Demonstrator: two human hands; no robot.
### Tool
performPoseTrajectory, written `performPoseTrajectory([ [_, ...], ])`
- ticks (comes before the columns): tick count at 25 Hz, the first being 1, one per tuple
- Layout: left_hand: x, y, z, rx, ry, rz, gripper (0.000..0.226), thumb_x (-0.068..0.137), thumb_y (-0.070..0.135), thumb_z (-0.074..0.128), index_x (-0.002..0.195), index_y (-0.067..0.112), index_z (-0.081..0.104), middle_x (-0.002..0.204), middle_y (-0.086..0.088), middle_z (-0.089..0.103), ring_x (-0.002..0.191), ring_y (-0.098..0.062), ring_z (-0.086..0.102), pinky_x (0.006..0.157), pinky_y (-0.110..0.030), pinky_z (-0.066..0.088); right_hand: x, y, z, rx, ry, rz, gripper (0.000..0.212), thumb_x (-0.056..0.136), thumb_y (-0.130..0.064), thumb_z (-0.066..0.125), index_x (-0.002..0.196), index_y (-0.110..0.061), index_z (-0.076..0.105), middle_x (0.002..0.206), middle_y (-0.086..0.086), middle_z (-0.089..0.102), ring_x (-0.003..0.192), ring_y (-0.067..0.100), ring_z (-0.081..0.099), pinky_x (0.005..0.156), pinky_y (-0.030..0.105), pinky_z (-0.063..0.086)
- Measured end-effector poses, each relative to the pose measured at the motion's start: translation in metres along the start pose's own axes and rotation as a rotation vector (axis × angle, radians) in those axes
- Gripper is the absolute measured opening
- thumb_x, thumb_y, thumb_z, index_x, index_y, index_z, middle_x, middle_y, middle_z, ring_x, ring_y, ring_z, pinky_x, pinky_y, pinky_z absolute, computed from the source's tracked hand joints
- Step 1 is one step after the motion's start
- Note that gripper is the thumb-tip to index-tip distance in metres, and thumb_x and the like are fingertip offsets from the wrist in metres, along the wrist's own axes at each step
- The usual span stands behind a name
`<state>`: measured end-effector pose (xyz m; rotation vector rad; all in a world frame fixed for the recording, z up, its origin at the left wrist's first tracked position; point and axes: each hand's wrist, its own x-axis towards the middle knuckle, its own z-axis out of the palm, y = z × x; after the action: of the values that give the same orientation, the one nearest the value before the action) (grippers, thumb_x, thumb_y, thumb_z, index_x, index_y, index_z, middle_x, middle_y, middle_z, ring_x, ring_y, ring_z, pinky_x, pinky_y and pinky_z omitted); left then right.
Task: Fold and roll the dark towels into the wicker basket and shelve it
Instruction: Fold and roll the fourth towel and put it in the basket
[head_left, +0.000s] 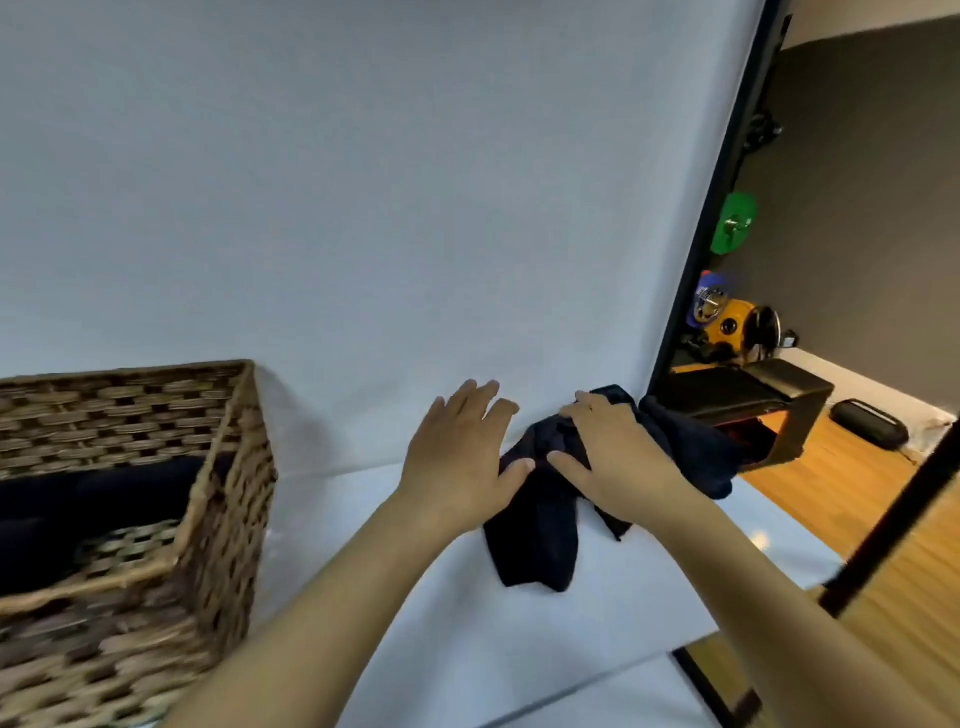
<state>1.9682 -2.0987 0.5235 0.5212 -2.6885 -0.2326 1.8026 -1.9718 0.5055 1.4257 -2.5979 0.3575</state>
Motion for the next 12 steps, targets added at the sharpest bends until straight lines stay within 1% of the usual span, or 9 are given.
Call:
performPoseTrajectory([
  [2, 0.014, 0.013, 0.045, -0.171, -0.13, -0.106, 0.059, 0.095, 0.056, 0.053, 0.145, 0.028, 0.042, 0.155, 0.006, 0.038, 0.146, -0.019, 0.032, 0.111, -0.035, 0.032, -0.005, 0.04, 0.022, 0.029, -0.117, 0.08, 0.062, 0.099, -0.048, 0.052, 0.152, -0.023, 0.032, 0.165, 0.001, 0.023, 0.145, 0.029, 0.027, 0.115, 0.044, 0.031],
  [3, 0.02, 0.02, 0.066, -0.239, -0.168, -0.164, 0.061, 0.093, 0.059, 0.054, 0.145, 0.029, 0.042, 0.15, 0.008, 0.042, 0.141, -0.018, 0.038, 0.106, -0.035, 0.039, -0.008, 0.059, 0.034, 0.025, -0.17, 0.099, 0.063, 0.1, -0.048, 0.05, 0.154, -0.023, 0.03, 0.165, 0.001, 0.023, 0.146, 0.029, 0.026, 0.116, 0.043, 0.03],
  [5, 0.026, 0.032, 0.101, -0.267, -0.231, -0.272, 0.073, 0.09, 0.063, 0.057, 0.15, 0.028, 0.036, 0.152, 0.009, 0.041, 0.14, -0.018, 0.04, 0.106, -0.036, 0.042, -0.012, 0.086, 0.055, -0.057, -0.22, 0.091, 0.064, 0.1, -0.049, 0.049, 0.155, -0.024, 0.028, 0.162, 0.0, 0.027, 0.143, 0.028, 0.028, 0.115, 0.04, 0.03],
  [6, 0.028, 0.035, 0.114, -0.194, -0.246, -0.291, 0.075, 0.09, 0.061, 0.059, 0.152, 0.026, 0.034, 0.153, 0.007, 0.039, 0.139, -0.02, 0.04, 0.107, -0.037, 0.042, -0.013, 0.092, 0.063, -0.114, -0.21, 0.07, 0.064, 0.1, -0.05, 0.049, 0.154, -0.024, 0.028, 0.158, 0.0, 0.033, 0.14, 0.027, 0.032, 0.112, 0.039, 0.031],
  [7, 0.029, 0.037, 0.125, -0.105, -0.242, -0.298, 0.071, 0.092, 0.055, 0.06, 0.151, 0.024, 0.034, 0.151, 0.003, 0.041, 0.135, -0.022, 0.044, 0.105, -0.038, 0.043, -0.012, 0.098, 0.072, -0.154, -0.196, 0.045, 0.061, 0.1, -0.049, 0.049, 0.153, -0.025, 0.031, 0.151, -0.001, 0.041, 0.134, 0.026, 0.037, 0.108, 0.038, 0.032],
  [8, 0.03, 0.04, 0.13, -0.047, -0.217, -0.304, 0.061, 0.096, 0.046, 0.059, 0.148, 0.023, 0.037, 0.145, 0.0, 0.045, 0.128, -0.024, 0.049, 0.102, -0.038, 0.045, -0.011, 0.101, 0.078, -0.173, -0.172, 0.02, 0.054, 0.1, -0.046, 0.05, 0.149, -0.026, 0.037, 0.142, -0.002, 0.048, 0.127, 0.024, 0.041, 0.104, 0.037, 0.032],
  [10, 0.033, 0.036, 0.132, -0.022, -0.221, -0.333, 0.034, 0.1, 0.027, 0.054, 0.133, 0.021, 0.05, 0.128, -0.003, 0.057, 0.108, -0.025, 0.059, 0.091, -0.039, 0.051, -0.009, 0.103, 0.085, -0.187, -0.131, -0.021, 0.034, 0.101, -0.031, 0.051, 0.135, -0.029, 0.052, 0.123, -0.007, 0.058, 0.113, 0.02, 0.047, 0.096, 0.034, 0.031],
  [11, 0.036, 0.032, 0.127, -0.009, -0.279, -0.351, 0.024, 0.1, 0.022, 0.053, 0.123, 0.019, 0.056, 0.12, -0.003, 0.061, 0.101, -0.025, 0.061, 0.087, -0.039, 0.052, -0.009, 0.102, 0.085, -0.19, -0.137, -0.034, 0.027, 0.099, -0.024, 0.051, 0.125, -0.03, 0.058, 0.114, -0.009, 0.061, 0.105, 0.017, 0.048, 0.093, 0.032, 0.029],
  [12, 0.038, 0.028, 0.119, 0.018, -0.373, -0.358, 0.016, 0.097, 0.019, 0.054, 0.112, 0.019, 0.06, 0.114, -0.002, 0.063, 0.098, -0.025, 0.062, 0.084, -0.037, 0.053, -0.01, 0.102, 0.085, -0.163, -0.145, -0.042, 0.022, 0.098, -0.019, 0.049, 0.115, -0.029, 0.06, 0.106, -0.011, 0.062, 0.098, 0.015, 0.048, 0.092, 0.031, 0.03],
])
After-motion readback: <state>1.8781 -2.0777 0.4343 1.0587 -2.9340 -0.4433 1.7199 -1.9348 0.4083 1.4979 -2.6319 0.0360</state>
